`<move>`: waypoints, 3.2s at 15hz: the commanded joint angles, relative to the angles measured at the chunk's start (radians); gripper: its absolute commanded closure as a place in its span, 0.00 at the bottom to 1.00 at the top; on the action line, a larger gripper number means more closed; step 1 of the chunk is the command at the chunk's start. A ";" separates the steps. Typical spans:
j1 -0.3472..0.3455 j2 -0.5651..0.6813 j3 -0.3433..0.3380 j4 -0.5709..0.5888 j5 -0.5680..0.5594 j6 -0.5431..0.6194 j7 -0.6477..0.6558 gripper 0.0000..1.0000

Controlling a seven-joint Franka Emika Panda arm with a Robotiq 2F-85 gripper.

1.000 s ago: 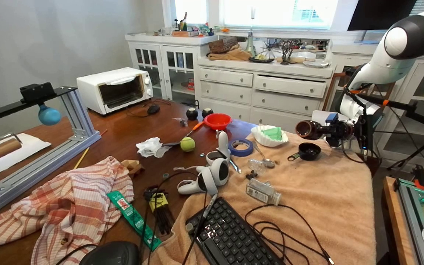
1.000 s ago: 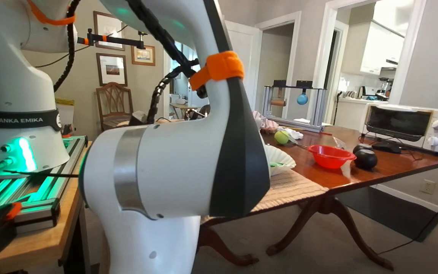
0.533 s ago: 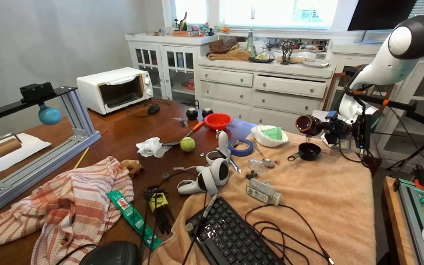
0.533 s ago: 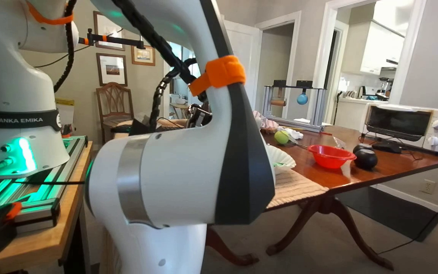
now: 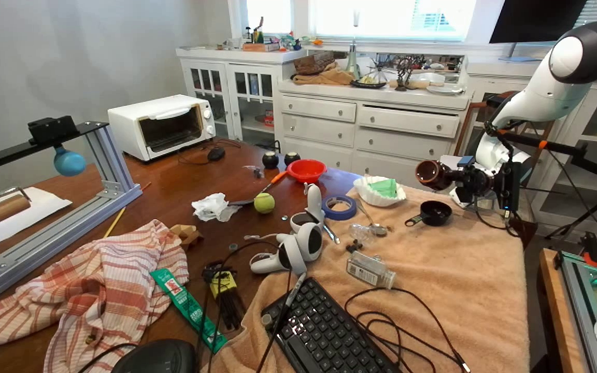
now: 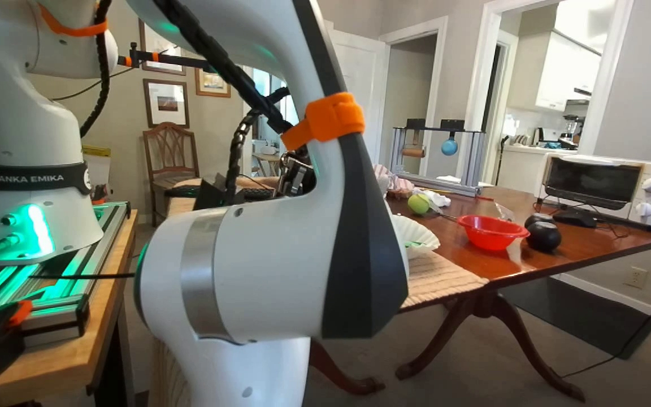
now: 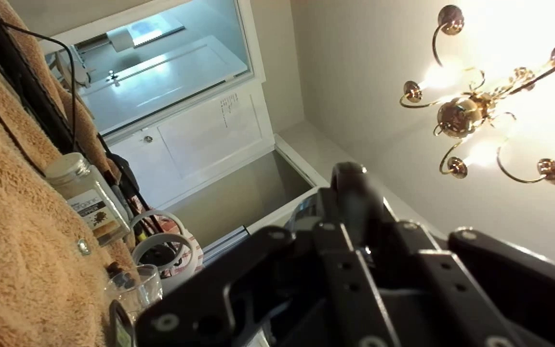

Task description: Pour the contents in the brown mug into the black measuring cup.

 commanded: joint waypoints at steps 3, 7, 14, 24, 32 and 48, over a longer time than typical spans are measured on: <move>-0.028 0.020 0.007 0.016 -0.041 -0.019 0.002 0.96; -0.074 0.022 0.043 0.017 -0.068 -0.015 -0.011 0.96; -0.127 0.020 0.082 0.017 -0.092 -0.015 -0.016 0.96; -0.234 0.034 0.203 0.025 -0.148 -0.015 -0.003 0.96; -0.279 0.046 0.244 0.030 -0.172 -0.015 0.004 0.96; -0.074 -0.142 -0.016 -0.120 -0.056 0.098 -0.067 0.96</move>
